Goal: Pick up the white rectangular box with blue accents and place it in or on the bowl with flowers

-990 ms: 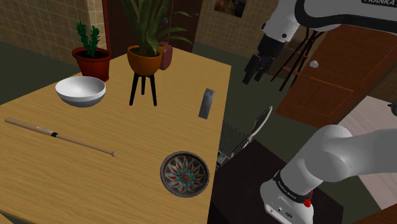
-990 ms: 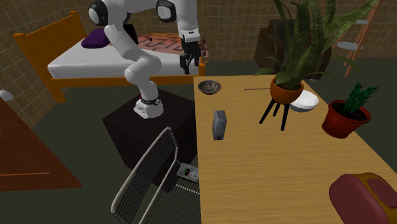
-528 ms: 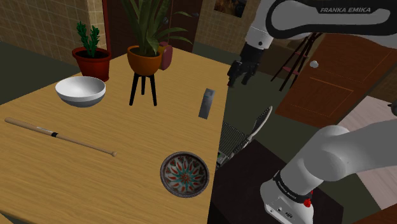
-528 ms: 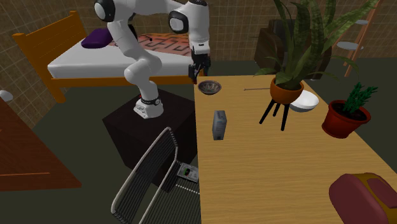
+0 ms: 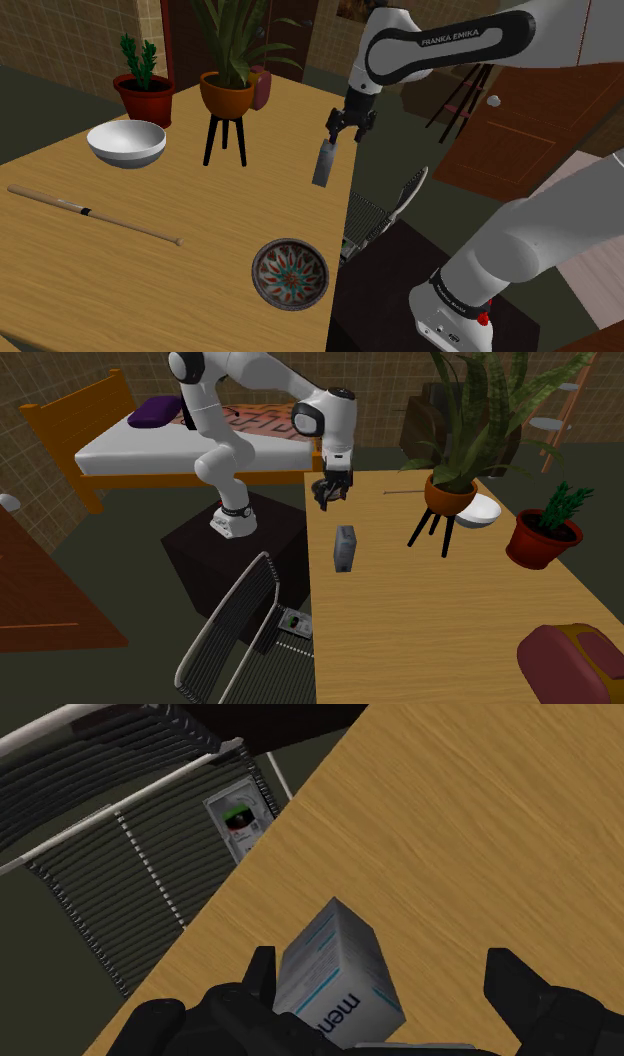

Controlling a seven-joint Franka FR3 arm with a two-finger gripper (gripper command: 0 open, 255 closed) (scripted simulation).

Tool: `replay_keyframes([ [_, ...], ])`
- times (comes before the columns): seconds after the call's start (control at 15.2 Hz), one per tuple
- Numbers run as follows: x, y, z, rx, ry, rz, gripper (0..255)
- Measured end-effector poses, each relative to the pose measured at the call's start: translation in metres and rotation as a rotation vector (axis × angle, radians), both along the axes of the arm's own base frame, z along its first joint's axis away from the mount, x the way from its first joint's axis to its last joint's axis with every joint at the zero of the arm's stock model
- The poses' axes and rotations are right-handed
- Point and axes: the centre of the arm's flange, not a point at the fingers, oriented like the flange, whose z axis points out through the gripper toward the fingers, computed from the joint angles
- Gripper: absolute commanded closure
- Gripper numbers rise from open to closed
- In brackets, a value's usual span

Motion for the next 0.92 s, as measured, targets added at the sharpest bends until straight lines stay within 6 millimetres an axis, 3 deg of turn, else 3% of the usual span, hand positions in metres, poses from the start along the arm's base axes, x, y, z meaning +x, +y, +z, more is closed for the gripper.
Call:
replay_keyframes([
  [0.33, 0.048, -0.013, -0.046, -0.019, 0.019, -0.111, 0],
  [0.92, 0.056, -0.016, -0.091, -0.023, 0.023, -0.134, 0],
])
